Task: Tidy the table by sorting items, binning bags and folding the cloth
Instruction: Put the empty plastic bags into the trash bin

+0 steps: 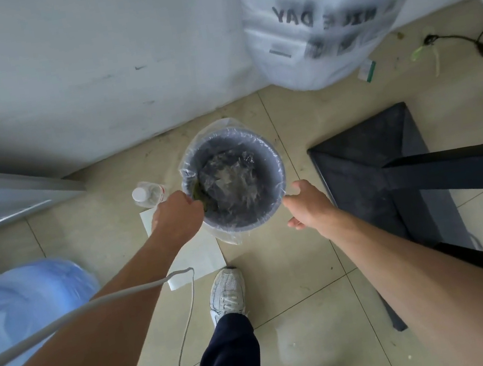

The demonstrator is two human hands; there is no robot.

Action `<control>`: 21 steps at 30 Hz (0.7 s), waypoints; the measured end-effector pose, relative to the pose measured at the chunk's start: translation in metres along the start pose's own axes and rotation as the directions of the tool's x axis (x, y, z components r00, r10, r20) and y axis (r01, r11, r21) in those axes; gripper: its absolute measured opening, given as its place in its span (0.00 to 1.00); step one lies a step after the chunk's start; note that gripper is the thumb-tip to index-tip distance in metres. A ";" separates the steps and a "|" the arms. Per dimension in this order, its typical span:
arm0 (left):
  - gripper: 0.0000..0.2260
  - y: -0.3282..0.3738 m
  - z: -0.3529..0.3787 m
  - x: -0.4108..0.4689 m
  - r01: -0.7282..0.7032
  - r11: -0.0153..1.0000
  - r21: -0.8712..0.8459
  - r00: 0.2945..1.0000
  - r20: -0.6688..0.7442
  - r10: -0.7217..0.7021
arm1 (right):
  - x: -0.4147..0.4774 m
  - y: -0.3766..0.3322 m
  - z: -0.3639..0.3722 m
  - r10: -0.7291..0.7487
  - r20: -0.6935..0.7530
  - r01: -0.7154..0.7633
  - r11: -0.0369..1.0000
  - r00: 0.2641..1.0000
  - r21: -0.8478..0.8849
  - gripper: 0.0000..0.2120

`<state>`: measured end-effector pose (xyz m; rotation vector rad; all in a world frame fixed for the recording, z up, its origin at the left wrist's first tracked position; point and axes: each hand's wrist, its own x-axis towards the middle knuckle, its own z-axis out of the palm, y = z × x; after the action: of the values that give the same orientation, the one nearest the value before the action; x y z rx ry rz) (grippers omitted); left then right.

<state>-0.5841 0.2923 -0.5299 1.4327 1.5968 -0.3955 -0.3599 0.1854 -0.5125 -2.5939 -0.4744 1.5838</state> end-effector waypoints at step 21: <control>0.07 0.071 -0.146 -0.282 -0.193 0.959 -0.207 0.980 0.013 0.199 | -0.340 0.044 -0.123 -0.289 -0.059 0.266 0.930 0.955 -0.255 0.25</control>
<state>-0.6094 0.2491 -0.2086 1.4018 1.4090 -0.1340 -0.3855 0.0565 -0.1730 -2.6045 -1.0376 1.3784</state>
